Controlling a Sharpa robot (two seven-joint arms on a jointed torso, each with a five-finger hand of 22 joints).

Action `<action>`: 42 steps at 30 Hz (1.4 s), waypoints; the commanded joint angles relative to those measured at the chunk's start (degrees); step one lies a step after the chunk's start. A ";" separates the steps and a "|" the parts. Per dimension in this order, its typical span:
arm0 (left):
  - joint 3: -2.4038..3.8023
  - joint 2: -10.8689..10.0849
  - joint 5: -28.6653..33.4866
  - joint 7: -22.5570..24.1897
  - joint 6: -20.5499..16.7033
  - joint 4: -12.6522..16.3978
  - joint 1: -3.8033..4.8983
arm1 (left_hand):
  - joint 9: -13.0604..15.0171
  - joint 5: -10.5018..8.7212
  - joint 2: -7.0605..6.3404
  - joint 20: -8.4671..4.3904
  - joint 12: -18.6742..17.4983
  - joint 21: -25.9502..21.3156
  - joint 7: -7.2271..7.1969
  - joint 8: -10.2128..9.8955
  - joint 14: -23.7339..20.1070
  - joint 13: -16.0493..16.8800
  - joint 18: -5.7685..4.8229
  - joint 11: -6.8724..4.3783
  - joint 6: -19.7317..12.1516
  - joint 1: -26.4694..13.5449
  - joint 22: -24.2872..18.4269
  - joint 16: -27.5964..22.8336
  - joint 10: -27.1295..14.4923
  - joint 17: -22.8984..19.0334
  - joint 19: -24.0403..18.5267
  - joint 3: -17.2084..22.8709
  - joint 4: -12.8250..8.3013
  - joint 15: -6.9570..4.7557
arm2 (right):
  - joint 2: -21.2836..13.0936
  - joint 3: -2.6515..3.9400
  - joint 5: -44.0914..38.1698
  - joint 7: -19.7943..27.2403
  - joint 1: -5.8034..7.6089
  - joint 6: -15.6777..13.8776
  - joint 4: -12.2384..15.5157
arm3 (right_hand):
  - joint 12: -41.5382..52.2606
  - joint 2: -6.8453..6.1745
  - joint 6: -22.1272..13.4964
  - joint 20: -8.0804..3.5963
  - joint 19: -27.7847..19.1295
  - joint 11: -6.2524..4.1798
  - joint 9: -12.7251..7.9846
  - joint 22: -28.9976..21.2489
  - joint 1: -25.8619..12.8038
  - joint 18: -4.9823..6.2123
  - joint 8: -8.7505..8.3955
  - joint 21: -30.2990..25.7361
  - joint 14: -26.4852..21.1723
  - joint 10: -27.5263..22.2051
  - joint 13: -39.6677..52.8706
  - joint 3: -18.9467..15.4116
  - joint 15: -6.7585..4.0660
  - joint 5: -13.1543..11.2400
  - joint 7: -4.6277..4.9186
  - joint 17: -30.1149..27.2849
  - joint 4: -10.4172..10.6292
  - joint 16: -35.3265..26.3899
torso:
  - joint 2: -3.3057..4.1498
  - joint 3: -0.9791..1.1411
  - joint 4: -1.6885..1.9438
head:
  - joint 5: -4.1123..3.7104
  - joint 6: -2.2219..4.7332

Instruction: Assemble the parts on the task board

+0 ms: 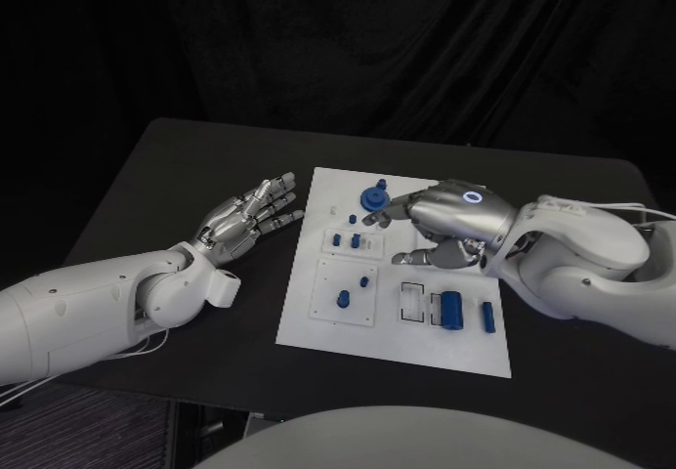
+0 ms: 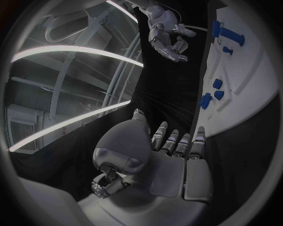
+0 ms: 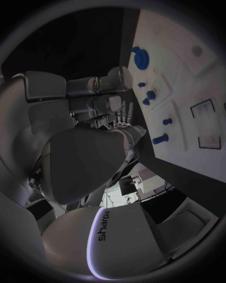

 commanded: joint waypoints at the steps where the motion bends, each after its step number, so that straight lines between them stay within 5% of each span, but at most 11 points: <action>1: 0.04 -0.04 0.33 2.04 -0.24 0.16 -0.06 | 0.11 0.39 0.07 0.26 0.00 0.28 0.07 -0.02 0.01 -0.03 0.66 -0.15 0.31 0.65 0.03 -0.02 -0.22 -0.01 0.05 0.24 0.00 0.42 | -2.79 -0.01 10.20 0.28 1.71 -4.89 1.26 | 5.37 1.49 6.13 0.16 0.09 -0.90 1.27 5.17 1.13 0.13 2.25 -0.83 -0.31 6.37 2.13 0.79 0.08 2.60 1.83 -1.21 -1.42 -0.65 | -0.14 -0.08 0.01 | -1.23 -0.01; 2: 0.04 -0.04 0.33 2.06 -0.32 0.17 -0.06 | 0.13 0.40 0.00 0.25 0.08 0.30 0.08 0.01 0.04 -0.02 0.67 -0.16 0.45 0.74 0.06 0.00 -0.17 0.00 0.08 0.24 0.01 0.41 | -3.76 -0.01 11.23 -0.06 2.18 -4.22 1.42 | 13.25 1.55 8.95 -0.67 -0.89 -2.83 1.87 4.59 1.88 0.74 3.52 -3.14 -1.57 12.60 6.46 0.72 -1.34 3.80 2.49 -3.56 -3.00 -2.33 | -0.11 -0.09 0.00 | -1.60 -0.01; 4: 0.04 -0.06 0.33 2.12 -0.50 0.24 -0.06 | 0.15 0.40 -0.06 0.24 0.13 0.33 0.08 0.03 0.06 -0.01 0.68 -0.16 0.53 0.79 0.10 0.02 -0.12 0.01 0.11 0.22 0.01 0.40 | -5.67 -0.02 13.15 -1.30 2.95 -2.05 1.51 | 32.83 2.18 11.77 -2.49 -1.13 -5.37 2.58 3.98 0.73 0.40 4.30 -5.30 -1.48 8.80 21.06 0.58 -3.32 4.30 2.05 -5.73 -4.18 -4.40 | -0.01 -0.07 -0.04 | -2.53 -0.01; 6: 0.04 -0.06 0.33 2.29 -0.68 0.35 -0.06 | 0.18 0.39 -0.13 0.24 0.18 0.35 0.08 0.07 0.10 0.00 0.68 -0.16 0.69 0.84 0.13 0.04 -0.08 0.02 0.14 0.20 0.02 0.39 | -7.37 -0.03 14.75 -3.53 3.44 1.33 1.27 | 50.75 2.63 15.47 -3.32 1.85 -5.87 4.21 5.59 -0.31 -0.15 6.70 0.34 2.21 26.69 47.89 0.48 -3.61 3.38 1.16 0.62 -4.12 -0.34 | -0.03 -0.10 -0.04 | -3.32 -0.01; 7: 0.04 -0.05 0.33 2.41 -0.74 0.40 -0.06 | 0.22 0.34 -0.23 0.23 0.27 0.38 0.08 0.11 0.12 0.02 0.69 -0.18 0.86 0.91 0.16 0.05 -0.01 0.02 0.17 0.16 0.03 0.37 | -8.11 -0.04 15.30 -4.94 3.55 3.10 1.09 | 58.62 2.96 16.65 -3.49 5.32 -5.95 5.17 7.79 -2.65 -1.59 7.97 8.56 7.39 39.98 63.22 -0.47 -4.05 2.30 0.72 12.48 -3.04 6.94 | -0.01 -0.11 0.00 | -3.73 -0.01; 11: 0.04 0.03 0.30 2.79 -0.93 0.56 -0.06 | 0.26 0.31 -0.37 0.21 0.38 0.43 0.07 0.16 0.18 0.04 0.71 -0.22 1.09 1.00 0.21 0.09 0.08 0.04 0.24 0.09 0.04 0.32 | -10.24 -0.06 16.36 -9.18 2.94 6.62 0.65 | 63.75 4.03 17.59 -3.84 9.43 -6.08 7.55 10.25 -10.04 -3.46 10.31 19.57 12.48 52.79 77.44 -3.04 -4.20 1.68 0.28 27.17 0.53 15.11 | -0.05 -0.24 -0.04 | -5.06 -0.01; 13: 0.04 0.02 0.24 2.94 -1.11 0.70 -0.06 | 0.29 0.34 -0.52 0.20 0.43 0.46 0.05 0.17 0.20 0.04 0.72 -0.25 1.20 1.10 0.23 0.10 0.14 0.04 0.28 0.01 0.03 0.31 | -11.49 -0.07 16.69 -11.53 1.83 6.99 0.73 | 63.75 5.28 19.78 -4.20 12.10 -6.49 9.73 12.14 -16.74 -4.91 12.68 27.90 15.48 52.79 77.44 -4.57 -4.67 3.08 -0.74 37.06 0.67 19.80 | -0.06 -0.27 -0.23 | -5.59 -0.01; 21: 0.04 -0.38 0.17 3.15 -1.14 0.72 -0.08 | 0.33 0.75 -0.92 0.24 0.56 0.58 0.06 0.19 0.25 0.06 0.74 -0.25 1.40 1.38 0.34 0.13 0.28 0.05 0.43 -0.18 0.02 0.35 | -13.20 -0.12 15.65 -20.68 -1.48 9.90 1.40 | 63.75 6.60 20.67 -5.32 13.82 -7.85 15.45 13.58 -26.49 -6.01 16.73 34.10 15.55 52.79 77.44 -5.41 -5.73 3.93 -1.92 37.30 0.96 19.91 | 0.17 -0.15 -0.21 | -8.88 -0.01; 28: 0.04 -0.32 0.16 3.12 -0.80 0.69 -0.11 | 0.32 0.95 -0.81 0.25 0.51 0.60 0.09 0.17 0.26 0.04 0.74 -0.25 1.35 1.48 0.34 0.13 0.25 0.05 0.45 -0.12 0.04 0.35 | -12.98 -0.12 14.23 -26.52 -3.39 12.92 2.39 | 63.75 6.58 21.40 -6.77 14.69 -9.03 23.32 14.39 -31.46 -6.64 21.58 37.11 15.54 52.79 77.44 -4.38 -7.43 1.66 -3.39 37.29 0.98 19.91 | 0.22 -0.15 0.13 | -10.22 -0.01; 31: 0.04 -0.37 0.16 3.07 -0.76 0.69 -0.13 | 0.31 1.04 -0.73 0.25 0.48 0.61 0.11 0.15 0.24 0.03 0.74 -0.24 1.30 1.54 0.31 0.12 0.22 0.04 0.44 -0.07 0.05 0.35 | -12.68 -0.12 14.06 -27.62 -4.04 13.50 2.63 | 63.75 6.85 21.40 -7.13 14.80 -9.20 25.14 14.49 -32.48 -6.72 22.33 37.48 15.55 52.79 77.44 -4.13 -7.80 0.43 -3.60 37.30 0.99 19.91 | 0.25 -0.01 -0.35 | -10.06 -0.01; 42: 0.04 -0.66 0.15 2.77 -0.64 0.84 -0.16 | 0.31 1.26 -0.61 0.26 0.48 0.62 0.15 0.13 0.23 0.03 0.74 -0.22 1.30 1.69 0.29 0.11 0.21 0.04 0.45 0.01 0.04 0.36 | -11.81 -0.12 13.88 -30.36 -6.46 15.72 3.46 | 63.75 7.29 21.23 -7.35 14.73 -9.30 26.92 14.45 -35.17 -6.69 20.91 37.47 15.32 52.79 77.44 -4.32 -7.90 -3.39 -3.61 36.21 1.03 19.46 | 0.13 -0.21 -0.03 | -10.31 -0.01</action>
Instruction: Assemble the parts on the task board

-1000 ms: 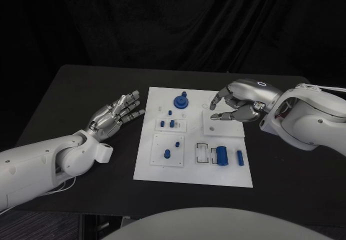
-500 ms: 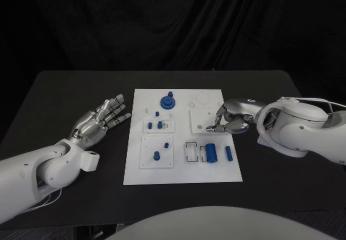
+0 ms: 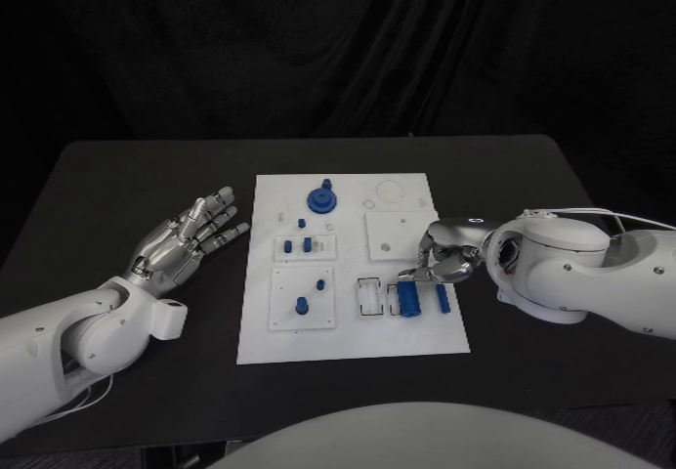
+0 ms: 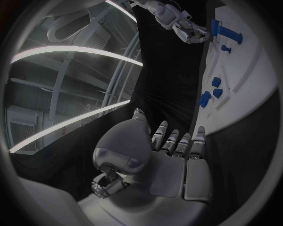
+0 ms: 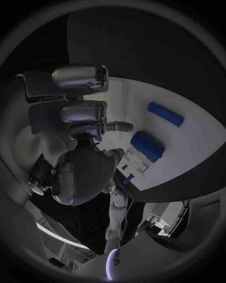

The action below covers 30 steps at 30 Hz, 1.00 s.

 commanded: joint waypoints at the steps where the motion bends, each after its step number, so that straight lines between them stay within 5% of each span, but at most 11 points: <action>1: 0.04 -0.03 0.16 2.73 0.22 0.20 -0.10 | 0.02 0.44 0.09 0.06 0.21 0.40 -0.03 0.10 0.01 0.02 0.74 -0.21 0.22 0.76 -0.04 0.11 0.18 0.04 0.24 0.06 0.04 0.17 | 0.06 0.02 -0.66 -3.56 -0.55 2.68 0.43 | 0.15 -0.03 -0.02 -0.49 5.21 -0.41 0.07 14.46 -1.21 -0.39 -0.96 -0.39 5.79 6.16 15.07 -0.03 -0.40 -1.18 -0.05 13.96 0.02 -0.33 | -0.08 -0.11 0.09 | 0.09 -0.01; 15: 0.04 0.21 0.16 2.39 0.42 -0.10 -0.16 | 0.00 1.02 0.18 0.09 0.11 0.45 0.02 0.04 -0.01 0.00 0.73 -0.16 0.10 1.27 -0.07 0.10 0.09 0.03 0.26 0.23 -0.05 0.21 | 0.73 0.02 0.30 -3.79 -1.66 3.42 0.38 | 0.15 -0.70 3.05 -0.56 4.81 -0.51 -1.38 14.18 -7.77 -0.18 -5.43 -1.05 5.61 6.16 15.07 -1.25 -0.50 -2.48 -0.14 13.00 0.21 -0.72 | -0.10 -0.09 0.08 | 0.32 -0.01; 30: 0.04 0.44 0.16 1.97 0.56 -0.24 -0.30 | 0.01 2.99 0.09 0.14 0.05 0.55 0.19 0.01 -0.04 -0.01 0.70 -0.09 0.11 2.85 -0.23 0.09 -0.03 0.03 0.23 0.65 -0.18 0.28 | 2.52 0.01 1.82 -3.63 -3.22 5.94 -1.13 | 0.15 -0.85 3.45 -0.47 4.31 -0.25 -2.70 13.81 -4.48 0.10 -8.41 -1.97 5.35 6.16 15.07 0.44 -0.33 -2.31 0.19 11.67 -0.31 -1.29 | -0.10 -0.09 0.10 | 0.47 -0.01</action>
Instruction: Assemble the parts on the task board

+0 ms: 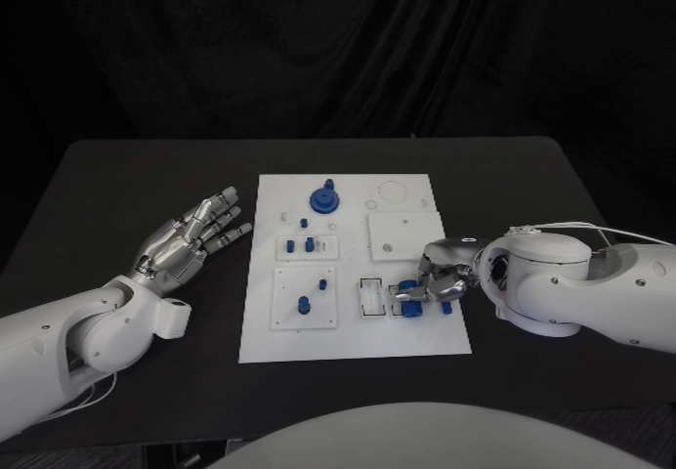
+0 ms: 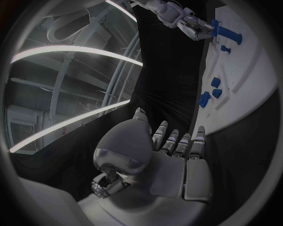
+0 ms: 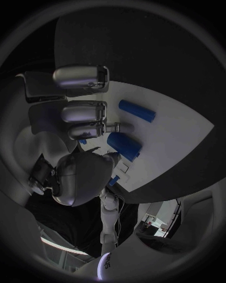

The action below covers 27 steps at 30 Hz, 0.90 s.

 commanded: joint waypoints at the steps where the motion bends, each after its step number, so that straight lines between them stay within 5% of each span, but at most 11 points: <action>1: 0.04 0.08 0.16 1.93 0.50 0.09 -0.09 | 0.02 0.42 0.04 0.14 0.06 0.32 0.20 0.01 -0.03 -0.01 0.70 -0.09 0.10 0.74 -0.11 0.09 -0.03 0.03 0.23 0.43 0.06 0.28 | 0.24 -0.02 1.04 -0.89 -0.57 2.19 -0.26 | 0.15 0.29 0.55 0.02 4.23 0.02 -0.43 13.77 2.35 0.10 -1.12 -0.48 5.34 5.96 15.09 1.00 -0.23 0.07 0.17 11.59 -0.35 -0.35 | -0.01 0.00 -0.01 | 0.10 -0.01; 3: 0.04 0.07 0.16 1.88 0.49 0.07 -0.10 | 0.03 0.84 0.04 0.15 0.07 0.35 0.23 0.01 -0.02 -0.01 0.69 -0.08 0.12 0.98 -0.11 0.09 -0.04 0.03 0.24 0.49 0.06 0.29 | 0.38 -0.02 1.22 -0.72 -0.81 2.20 -0.44 | 0.15 0.35 0.80 0.16 4.22 0.08 -0.66 13.76 4.42 0.11 -1.90 -0.50 5.32 5.96 15.09 1.71 -0.13 1.80 0.29 11.44 -1.00 -0.42 | -0.01 0.01 -0.01 | 0.12 -0.01; 7: 0.04 0.09 0.16 1.81 0.49 0.02 -0.13 | 0.04 1.22 0.04 0.16 0.07 0.36 0.28 0.02 -0.03 -0.01 0.69 -0.07 0.18 1.20 -0.16 0.09 -0.05 0.02 0.22 0.56 0.04 0.31 | 0.67 -0.02 1.77 -0.61 -1.09 2.37 -0.99 | 0.15 -0.35 0.64 0.34 4.10 0.22 -1.23 13.68 10.88 0.18 -4.01 -0.72 5.21 5.96 15.09 4.16 0.07 13.95 0.42 10.87 -4.83 -0.66 | -0.01 0.00 0.01 | 0.10 -0.01; 9: 0.04 0.12 0.16 1.80 0.49 -0.01 -0.15 | 0.05 1.38 0.03 0.16 0.06 0.37 0.31 0.02 -0.03 -0.01 0.69 -0.07 0.20 1.30 -0.16 0.09 -0.06 0.03 0.23 0.59 0.03 0.32 | 0.73 -0.02 2.95 -0.70 -1.18 2.54 -1.29 | 0.15 -0.36 0.48 0.44 4.04 0.18 -1.40 13.64 13.16 0.21 -4.74 -0.83 5.18 5.96 15.09 5.50 0.13 18.16 0.38 10.68 -6.37 -0.74 | -0.04 -0.01 0.03 | 0.14 -0.01; 14: 0.04 0.16 0.16 1.73 0.53 -0.06 -0.19 | 0.07 1.75 0.02 0.17 0.05 0.39 0.37 0.04 -0.02 -0.02 0.68 -0.06 0.30 1.56 -0.18 0.10 -0.07 0.03 0.22 0.68 -0.02 0.33 | 0.55 -0.02 6.05 -0.51 -1.27 0.76 -1.55 | 0.15 -0.21 0.28 0.60 3.97 0.14 -1.38 13.58 15.85 0.25 -5.68 -0.99 5.11 5.96 15.09 7.83 0.30 23.17 0.39 10.33 -8.72 -0.88 | -0.01 0.01 -0.03 | 0.45 -0.01; 27: 0.04 0.18 0.16 1.64 0.60 -0.17 -0.37 | 0.08 2.79 0.04 0.18 0.06 0.45 0.49 0.05 -0.02 -0.02 0.67 -0.05 0.37 2.33 -0.25 0.10 -0.09 0.03 0.21 0.96 -0.17 0.36 | -1.35 0.04 20.60 3.40 -0.87 -10.92 -0.24 | 0.15 -0.10 -0.34 0.90 3.56 0.33 0.56 13.26 17.69 0.49 -5.52 -1.84 5.03 5.96 15.09 12.24 0.65 33.10 0.66 9.70 -13.20 -1.08 | -0.01 0.01 -0.02 | 0.88 -0.01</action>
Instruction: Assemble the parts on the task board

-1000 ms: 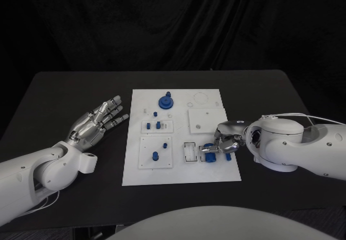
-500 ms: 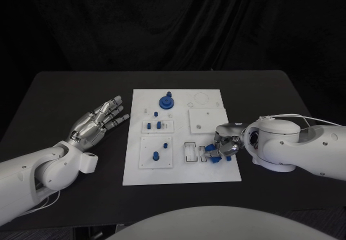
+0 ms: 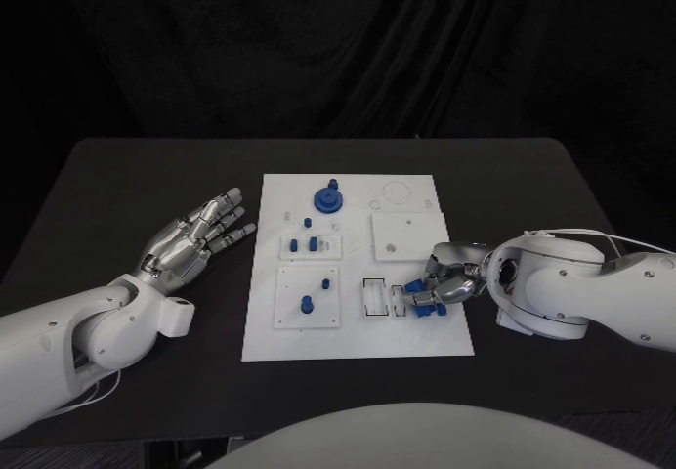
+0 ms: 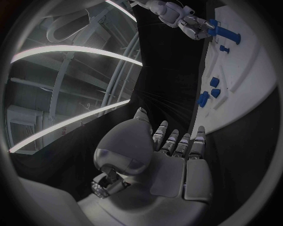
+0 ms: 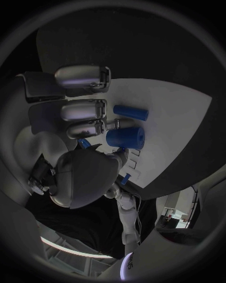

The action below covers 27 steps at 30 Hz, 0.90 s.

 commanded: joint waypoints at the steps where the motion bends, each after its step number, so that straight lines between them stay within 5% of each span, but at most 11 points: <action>1: 0.05 0.12 0.16 1.63 0.55 0.10 -0.09 | 0.09 0.31 0.00 0.18 0.06 0.23 0.28 0.05 -0.02 -0.02 0.67 -0.05 0.17 0.79 -0.07 0.10 -0.09 0.03 0.21 0.48 -0.01 0.36 | -0.43 -0.21 9.81 1.63 0.11 -5.82 0.38 | 0.15 4.22 -0.78 0.50 3.55 0.11 0.97 13.25 4.17 0.49 0.67 -0.31 5.04 6.18 15.10 8.51 0.02 0.92 -0.55 9.67 -8.95 -0.26 | 0.00 0.00 -0.01 | 0.16 -0.01; 8: 0.05 0.23 0.16 1.62 0.53 0.02 -0.11 | 0.10 0.54 -0.02 0.19 0.06 0.26 0.28 0.05 -0.01 -0.02 0.67 -0.04 0.19 0.94 -0.05 0.11 -0.10 0.03 0.24 0.52 -0.03 0.37 | -0.79 -0.19 18.53 2.69 2.33 -7.76 1.25 | 0.15 4.32 -0.87 0.58 3.54 0.15 1.42 13.24 3.14 0.50 0.85 -0.36 5.03 6.18 15.10 8.98 0.12 2.31 -0.48 9.59 -8.98 -0.28 | -0.01 -0.03 0.02 | 0.15 -0.01; 19: 0.05 0.48 0.16 1.63 0.59 -0.17 -0.16 | 0.09 0.86 -0.06 0.20 0.05 0.27 0.27 0.04 -0.01 -0.02 0.67 -0.03 0.13 1.13 -0.08 0.11 -0.11 0.03 0.23 0.57 -0.07 0.39 | 0.69 -0.19 22.48 2.70 3.10 -5.79 0.76 | 0.15 4.41 -1.28 0.65 3.52 0.22 1.71 13.22 2.03 0.51 0.85 -0.40 5.01 6.18 15.10 9.07 0.19 2.15 -0.38 9.48 -8.68 -0.31 | 0.02 -0.06 0.02 | 0.56 -0.01; 24: 0.05 0.62 0.16 1.62 0.69 -0.25 -0.18 | 0.09 1.00 -0.08 0.20 0.06 0.27 0.26 0.04 0.00 -0.02 0.66 -0.02 0.14 1.24 -0.11 0.12 -0.11 0.04 0.22 0.61 -0.09 0.40 | 2.11 -0.19 22.94 2.00 3.08 -3.39 -0.09 | 0.15 4.66 -2.00 0.78 3.46 0.34 2.14 13.17 0.70 0.55 0.85 -0.53 4.96 6.18 15.10 9.09 0.32 -0.13 -0.27 9.24 -8.31 -0.39 | 0.02 -0.04 0.03 | 0.59 -0.01; 27: 0.05 0.70 0.16 1.56 0.81 -0.28 -0.20 | 0.07 1.29 -0.08 0.21 0.04 0.28 0.26 0.01 -0.02 -0.02 0.65 -0.02 0.05 1.51 -0.15 0.10 -0.13 0.03 0.20 0.71 -0.18 0.42 | 2.96 -0.20 23.06 1.58 2.95 -2.04 -0.55 | 0.15 4.99 -2.59 0.91 3.33 0.47 2.29 13.08 -0.80 0.62 1.05 -0.78 4.91 6.18 15.10 8.80 0.45 -3.86 -0.15 9.01 -7.49 -0.46 | 0.07 -0.03 0.05 | 0.65 -0.01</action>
